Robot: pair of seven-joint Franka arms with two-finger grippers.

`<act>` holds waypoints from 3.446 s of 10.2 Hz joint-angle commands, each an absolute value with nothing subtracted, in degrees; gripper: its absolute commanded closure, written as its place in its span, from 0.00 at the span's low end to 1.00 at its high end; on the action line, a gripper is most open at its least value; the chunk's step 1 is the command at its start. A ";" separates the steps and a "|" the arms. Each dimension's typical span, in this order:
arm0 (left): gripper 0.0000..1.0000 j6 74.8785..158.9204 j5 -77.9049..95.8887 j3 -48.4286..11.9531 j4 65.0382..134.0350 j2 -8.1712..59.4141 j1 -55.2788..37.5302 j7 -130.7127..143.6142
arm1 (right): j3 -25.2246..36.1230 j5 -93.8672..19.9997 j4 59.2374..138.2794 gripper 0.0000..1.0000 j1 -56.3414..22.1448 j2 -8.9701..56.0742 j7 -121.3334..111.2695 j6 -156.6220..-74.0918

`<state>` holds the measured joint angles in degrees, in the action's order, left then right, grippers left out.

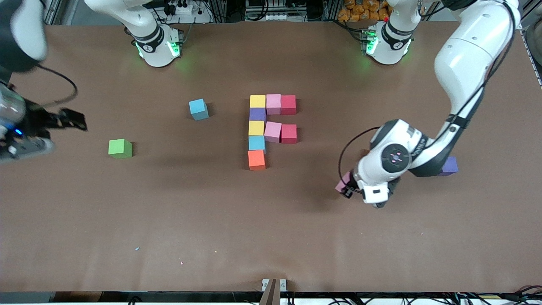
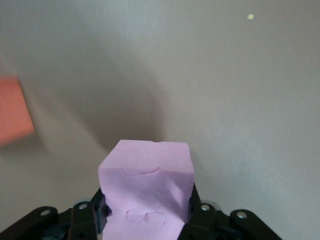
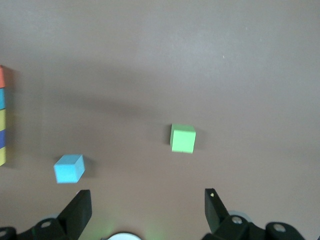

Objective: Arrange 11 blocks into digit 3
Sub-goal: 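Lift the lavender block while the right gripper withdraws from the figure, then carry the lavender block to the orange block with the left gripper, then lower the lavender block beside the orange block and open the left gripper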

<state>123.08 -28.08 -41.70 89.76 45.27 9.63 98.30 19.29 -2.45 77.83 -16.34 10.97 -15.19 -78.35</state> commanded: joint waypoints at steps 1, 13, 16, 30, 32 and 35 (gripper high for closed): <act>1.00 121.73 -26.81 -41.05 87.37 45.09 3.64 116.19 | 11.29 -2.56 78.93 0.00 -9.17 7.22 -11.64 -75.34; 1.00 122.43 -19.25 -37.89 81.75 49.74 -11.33 141.06 | 5.54 4.04 79.01 0.00 -6.77 3.34 -4.57 -73.56; 1.00 124.88 -19.25 -34.20 79.28 51.15 -15.81 145.01 | 5.54 4.04 78.93 0.00 -6.94 3.34 -4.57 -73.30; 1.00 127.53 -19.16 -30.67 76.64 54.23 -21.01 142.82 | 5.54 4.57 79.01 0.00 -7.38 3.34 -4.83 -73.30; 1.00 127.62 -19.16 -30.67 76.64 54.32 -21.09 142.73 | 5.62 4.57 79.01 0.00 -7.30 3.34 -4.92 -73.30; 0.99 128.58 -19.16 -29.45 76.73 54.32 -22.32 142.73 | 5.63 4.57 79.01 0.00 -7.38 3.34 -4.92 -73.13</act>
<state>128.05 -20.40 -30.99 78.13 53.82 -20.74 143.94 5.95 3.63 77.94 -7.31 4.75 -5.20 -73.40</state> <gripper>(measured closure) 0.388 0.000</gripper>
